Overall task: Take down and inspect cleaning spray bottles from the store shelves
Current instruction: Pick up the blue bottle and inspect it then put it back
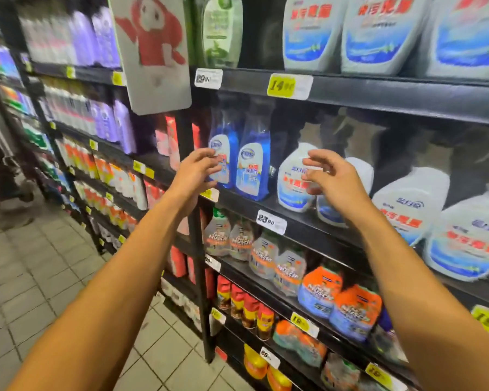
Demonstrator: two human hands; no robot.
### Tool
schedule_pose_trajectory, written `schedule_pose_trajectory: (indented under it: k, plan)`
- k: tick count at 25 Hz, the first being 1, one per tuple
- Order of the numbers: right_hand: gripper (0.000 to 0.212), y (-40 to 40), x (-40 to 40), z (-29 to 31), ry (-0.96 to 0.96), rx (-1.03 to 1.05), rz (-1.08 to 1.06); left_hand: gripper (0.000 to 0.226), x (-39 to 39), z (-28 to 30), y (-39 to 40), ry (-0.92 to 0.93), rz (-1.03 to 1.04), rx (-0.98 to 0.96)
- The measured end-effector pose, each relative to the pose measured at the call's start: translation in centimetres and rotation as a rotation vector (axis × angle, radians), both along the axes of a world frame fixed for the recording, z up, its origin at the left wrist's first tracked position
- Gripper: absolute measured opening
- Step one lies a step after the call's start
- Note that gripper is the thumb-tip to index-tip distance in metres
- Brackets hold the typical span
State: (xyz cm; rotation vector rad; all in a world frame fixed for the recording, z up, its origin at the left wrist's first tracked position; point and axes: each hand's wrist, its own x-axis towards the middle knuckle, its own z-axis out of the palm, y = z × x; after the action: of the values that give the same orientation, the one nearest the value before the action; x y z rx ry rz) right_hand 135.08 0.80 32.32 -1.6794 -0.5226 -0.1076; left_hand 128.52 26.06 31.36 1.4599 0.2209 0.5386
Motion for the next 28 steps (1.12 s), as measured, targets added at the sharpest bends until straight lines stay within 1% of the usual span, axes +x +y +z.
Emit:
schedule_pose_trajectory:
  k: [5, 8, 12, 14, 17, 22, 25, 28]
  plan:
    - [0.047, 4.6, 2.3, 1.2, -0.019, -0.010, -0.023, 0.021, 4.3, 0.4, 3.6, 0.003, -0.021, -0.007]
    - [0.058, 8.4, 3.8, 1.1, -0.032, -0.047, -0.077, 0.017, 6.1, 0.4, 6.0, 0.001, -0.049, -0.040]
    - [0.072, 12.0, 5.7, 0.1, -0.044, -0.107, -0.172, 0.013, 7.7, -0.1, 8.4, 0.001, -0.148, -0.076]
    - [0.068, 13.2, 6.5, -0.7, -0.024, -0.119, -0.182, 0.013, 8.2, -0.5, 9.1, 0.002, -0.218, -0.081]
    - [0.049, 14.4, 7.3, -2.5, 0.019, -0.109, -0.229, 0.012, 8.7, -1.0, 9.8, 0.022, -0.299, -0.055]
    - [0.048, 15.4, 7.3, -4.3, 0.030, -0.116, -0.318, 0.013, 9.6, -1.9, 11.1, 0.023, -0.400, -0.046]
    - [0.041, 15.7, 7.2, -4.7, 0.008, -0.135, -0.403, 0.011, 10.0, -2.7, 11.1, 0.039, -0.439, -0.011]
    - [0.036, 15.6, 7.0, -4.9, -0.010, -0.145, -0.498, 0.011, 10.1, -3.7, 10.8, 0.060, -0.458, -0.024]
